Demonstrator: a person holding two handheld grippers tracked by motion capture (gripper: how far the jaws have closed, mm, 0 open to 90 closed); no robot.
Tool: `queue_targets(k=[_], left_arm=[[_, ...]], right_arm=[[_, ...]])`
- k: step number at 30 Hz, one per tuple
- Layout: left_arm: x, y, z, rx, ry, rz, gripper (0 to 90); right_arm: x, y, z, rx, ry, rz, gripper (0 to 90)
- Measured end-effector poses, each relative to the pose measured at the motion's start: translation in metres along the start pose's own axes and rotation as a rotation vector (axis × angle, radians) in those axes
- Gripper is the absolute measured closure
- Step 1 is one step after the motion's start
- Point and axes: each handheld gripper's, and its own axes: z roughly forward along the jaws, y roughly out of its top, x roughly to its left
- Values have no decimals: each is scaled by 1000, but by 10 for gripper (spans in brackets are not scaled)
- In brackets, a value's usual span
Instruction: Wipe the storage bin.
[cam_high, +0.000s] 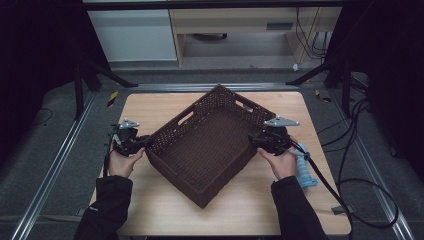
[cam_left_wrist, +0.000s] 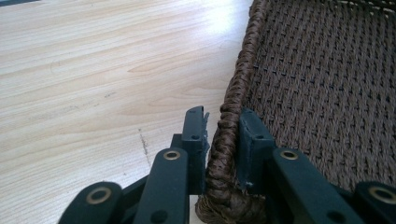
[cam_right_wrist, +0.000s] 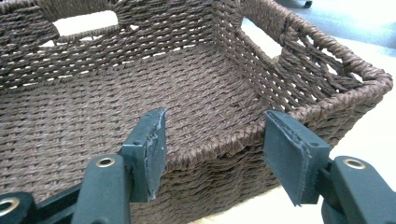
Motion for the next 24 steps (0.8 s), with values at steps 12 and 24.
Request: queue_targets(k=[12,24], left_arm=[[-6,-1,-37,-47,63,-14,538],[-31,-11,-38,-53,67,-30,467]], right_arm=[[8,-6,-12,14,1,9,399],[13,-11,-20,2,5,26,399]])
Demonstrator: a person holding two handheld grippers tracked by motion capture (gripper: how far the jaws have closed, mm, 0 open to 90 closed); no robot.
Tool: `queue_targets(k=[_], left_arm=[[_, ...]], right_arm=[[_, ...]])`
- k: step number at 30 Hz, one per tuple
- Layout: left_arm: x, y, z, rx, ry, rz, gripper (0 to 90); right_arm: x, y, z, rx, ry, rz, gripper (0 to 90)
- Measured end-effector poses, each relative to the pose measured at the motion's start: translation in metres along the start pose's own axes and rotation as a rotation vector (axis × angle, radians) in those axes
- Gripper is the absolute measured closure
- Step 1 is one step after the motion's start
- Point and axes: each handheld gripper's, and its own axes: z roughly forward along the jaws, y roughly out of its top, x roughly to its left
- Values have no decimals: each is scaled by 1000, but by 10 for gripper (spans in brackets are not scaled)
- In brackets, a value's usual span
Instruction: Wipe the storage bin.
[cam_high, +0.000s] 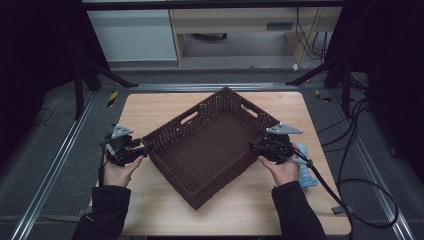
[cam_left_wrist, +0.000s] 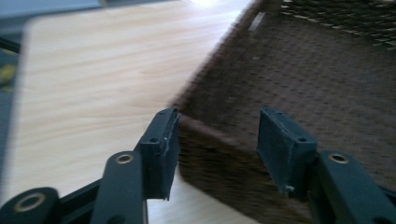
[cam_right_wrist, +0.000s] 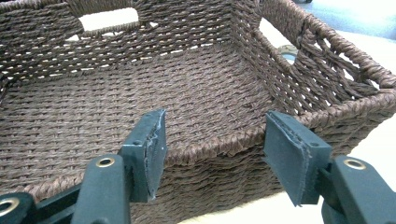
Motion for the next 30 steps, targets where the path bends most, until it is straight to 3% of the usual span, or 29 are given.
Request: queue_targets(k=[3,5,9,16,21,26,30], left_arm=[[-6,0,6,7,40,26,453],[-4,1,7,12,39,21,466],[3,4,12,9,31,13,474],[10,8,21,-6,46,22,487],[8,7,19,-10,45,22,484],[3,5,7,-22,46,33,462],[-3,1,2,-20,21,26,445]], right_arm=[[-1,1,-1,-1,12,-9,397],[-3,3,-4,-13,15,-23,404],[-11,6,-11,-50,-17,-9,404],[-25,1,-8,-31,-73,-10,399],[-26,-1,-7,-31,-69,2,404],[-25,-2,-8,-26,-68,13,425],[-22,-3,-10,-20,-58,16,428]])
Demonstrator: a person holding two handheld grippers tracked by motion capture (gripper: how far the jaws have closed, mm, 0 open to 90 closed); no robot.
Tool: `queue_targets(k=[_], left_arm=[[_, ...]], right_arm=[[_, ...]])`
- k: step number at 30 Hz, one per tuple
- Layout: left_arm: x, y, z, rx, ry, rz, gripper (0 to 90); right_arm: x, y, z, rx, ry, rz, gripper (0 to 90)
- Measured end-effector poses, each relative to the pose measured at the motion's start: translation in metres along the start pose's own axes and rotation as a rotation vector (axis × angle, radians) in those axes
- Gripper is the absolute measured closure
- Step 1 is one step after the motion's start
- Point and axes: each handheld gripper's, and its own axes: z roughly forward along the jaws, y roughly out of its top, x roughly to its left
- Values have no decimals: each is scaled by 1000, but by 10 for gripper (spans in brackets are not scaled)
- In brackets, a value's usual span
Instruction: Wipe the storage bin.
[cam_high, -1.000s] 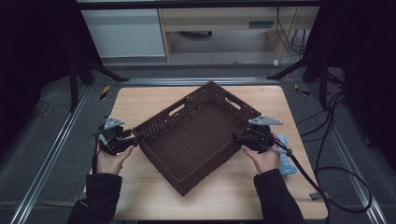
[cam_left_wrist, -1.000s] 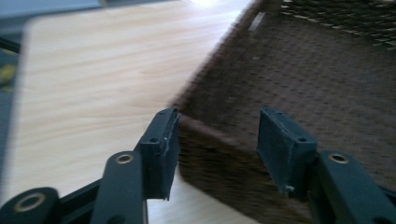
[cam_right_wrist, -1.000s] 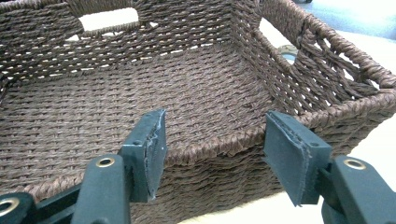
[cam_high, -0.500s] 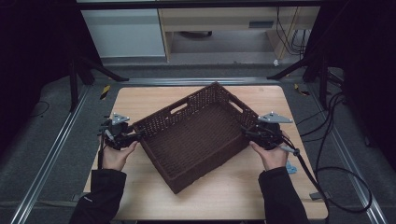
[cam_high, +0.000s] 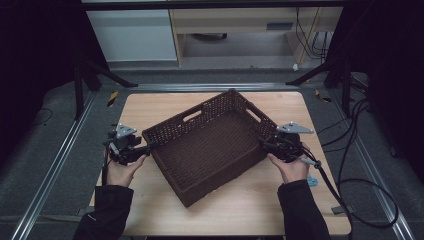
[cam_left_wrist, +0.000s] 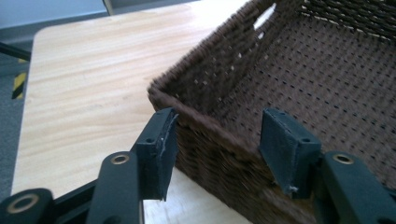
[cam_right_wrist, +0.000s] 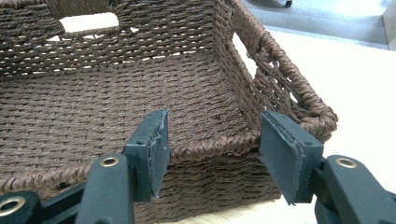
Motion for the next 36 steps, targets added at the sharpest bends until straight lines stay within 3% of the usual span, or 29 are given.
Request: queue_targets(k=[7,11,16,20,26,31,36], left_arm=[[-3,-1,11,22,-13,9,461],[4,1,15,26,-16,4,474],[15,6,22,34,-1,7,496],[19,6,24,31,-9,-3,505],[13,8,18,28,7,21,507],[4,5,8,20,6,34,474],[-5,-1,7,43,-4,48,471]], right_arm=[[-1,2,-2,-7,16,-18,432],[-6,7,-6,-33,-8,-40,443],[-19,7,-3,-18,-54,-48,467],[-25,5,1,-2,-56,-39,555],[-25,3,5,47,-57,-59,718],[-24,2,-1,73,-38,-57,724],[-19,0,-8,89,-28,-60,718]])
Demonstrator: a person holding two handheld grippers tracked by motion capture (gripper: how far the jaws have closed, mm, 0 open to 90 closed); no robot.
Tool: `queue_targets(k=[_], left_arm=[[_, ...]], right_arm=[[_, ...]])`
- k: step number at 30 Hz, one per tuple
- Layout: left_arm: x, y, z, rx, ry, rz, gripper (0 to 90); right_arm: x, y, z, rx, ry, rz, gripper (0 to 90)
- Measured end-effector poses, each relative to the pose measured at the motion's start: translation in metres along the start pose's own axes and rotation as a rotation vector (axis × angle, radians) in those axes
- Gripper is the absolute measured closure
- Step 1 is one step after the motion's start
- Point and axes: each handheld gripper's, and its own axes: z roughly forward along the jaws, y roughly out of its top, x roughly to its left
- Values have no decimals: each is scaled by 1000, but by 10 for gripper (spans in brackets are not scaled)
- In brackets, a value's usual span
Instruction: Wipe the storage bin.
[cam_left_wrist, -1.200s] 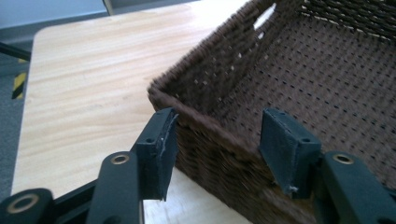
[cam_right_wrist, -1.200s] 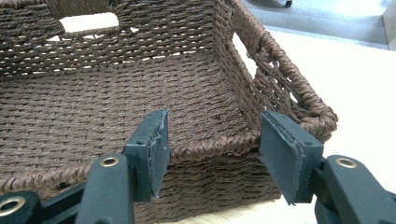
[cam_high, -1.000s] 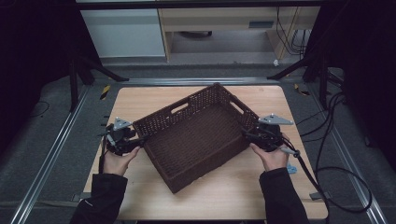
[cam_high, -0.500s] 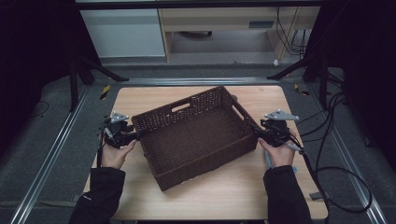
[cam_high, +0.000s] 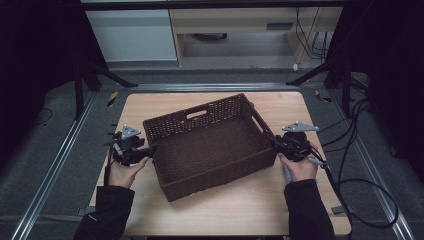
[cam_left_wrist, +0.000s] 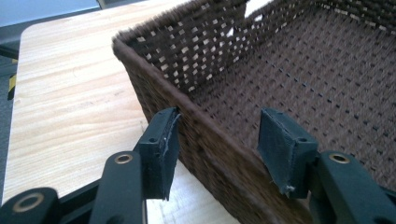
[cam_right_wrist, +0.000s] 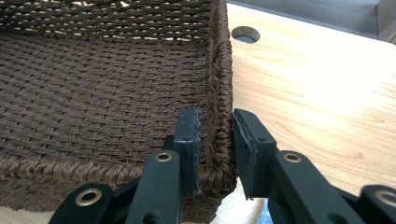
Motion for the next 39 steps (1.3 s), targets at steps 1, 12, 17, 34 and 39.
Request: queue_targets(k=[1,12,17,34,39], left_arm=[[-1,0,1,5,-4,3,486],[8,3,9,22,-9,-9,559],[16,5,15,16,-8,-10,573],[15,6,10,-1,4,5,494],[11,1,3,0,-8,16,483]], right_arm=[[1,0,-1,1,2,2,716],[0,10,2,-54,26,-40,621],[2,11,12,-43,44,-66,638],[5,8,22,-14,43,-51,758],[9,4,14,-2,59,-36,745]])
